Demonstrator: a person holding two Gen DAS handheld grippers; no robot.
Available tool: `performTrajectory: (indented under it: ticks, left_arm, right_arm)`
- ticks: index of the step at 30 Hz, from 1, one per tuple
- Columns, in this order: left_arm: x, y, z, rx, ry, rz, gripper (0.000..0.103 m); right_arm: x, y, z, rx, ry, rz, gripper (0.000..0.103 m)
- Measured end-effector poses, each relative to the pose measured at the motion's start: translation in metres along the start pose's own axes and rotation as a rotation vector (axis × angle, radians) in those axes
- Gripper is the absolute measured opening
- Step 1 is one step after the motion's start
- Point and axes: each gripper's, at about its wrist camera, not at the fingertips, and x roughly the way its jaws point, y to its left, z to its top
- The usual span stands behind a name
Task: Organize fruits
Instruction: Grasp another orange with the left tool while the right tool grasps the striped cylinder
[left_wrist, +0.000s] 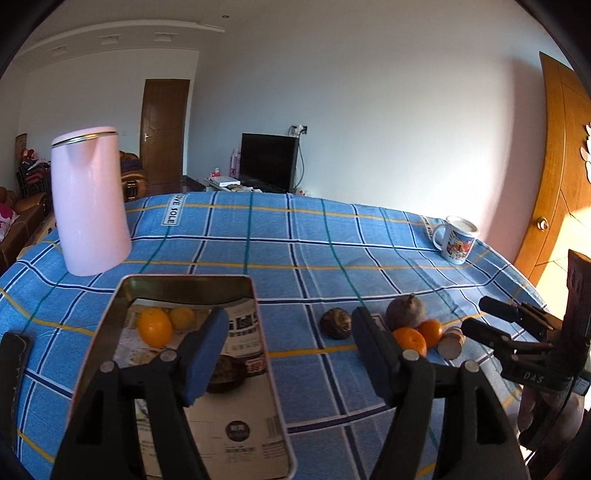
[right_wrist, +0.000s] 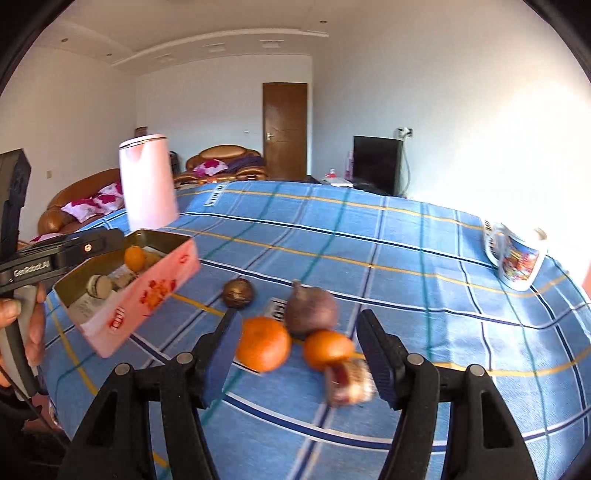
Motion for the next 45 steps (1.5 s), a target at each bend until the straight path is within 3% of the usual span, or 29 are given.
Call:
performTrajectory:
  ticks: [8,17,19,21,23,24,26,29,37,38,39,45]
  left_arm:
    - [0.031,-0.06,-0.009,0.091,0.083,-0.072,0.071]
    - [0.056,-0.094,-0.023,0.168,0.166,-0.126,0.071]
    - [0.06,-0.1,-0.025,0.181,0.183,-0.134,0.071]
    - [0.065,-0.104,-0.026,0.193,0.21,-0.151,0.071]
    - [0.068,-0.109,-0.027,0.202,0.229,-0.165,0.071]
    - [0.07,-0.111,-0.027,0.208,0.238,-0.169,0.071]
    - [0.073,-0.118,-0.028,0.223,0.257,-0.183,0.064]
    - [0.077,-0.124,-0.026,0.241,0.269,-0.166,0.064]
    - [0.098,-0.13,-0.021,0.275,0.319,-0.093,0.058]
    - [0.098,-0.13,-0.021,0.271,0.319,-0.092,0.05]
    - [0.098,-0.128,-0.02,0.264,0.318,-0.104,0.049]
    - [0.094,-0.122,-0.019,0.235,0.307,-0.14,0.048]
  right_arm:
    - [0.01,-0.037,-0.016,0.068,0.071,-0.006,0.066]
    - [0.026,-0.039,-0.023,0.079,0.176,0.09,0.066]
    - [0.034,-0.04,-0.024,0.09,0.219,0.097,0.06]
    - [0.04,-0.043,-0.026,0.107,0.254,0.119,0.047]
    - [0.04,-0.044,-0.027,0.114,0.255,0.127,0.035]
    - [0.038,-0.044,-0.027,0.115,0.247,0.131,0.035]
    - [0.032,-0.045,-0.03,0.127,0.223,0.137,0.034]
    - [0.025,-0.049,-0.031,0.148,0.186,0.13,0.033]
    - [0.027,-0.049,-0.03,0.148,0.192,0.141,0.032]
    - [0.029,-0.047,-0.03,0.139,0.202,0.147,0.033]
    - [0.03,-0.047,-0.03,0.134,0.209,0.149,0.033]
    - [0.023,-0.045,-0.03,0.124,0.171,0.152,0.032]
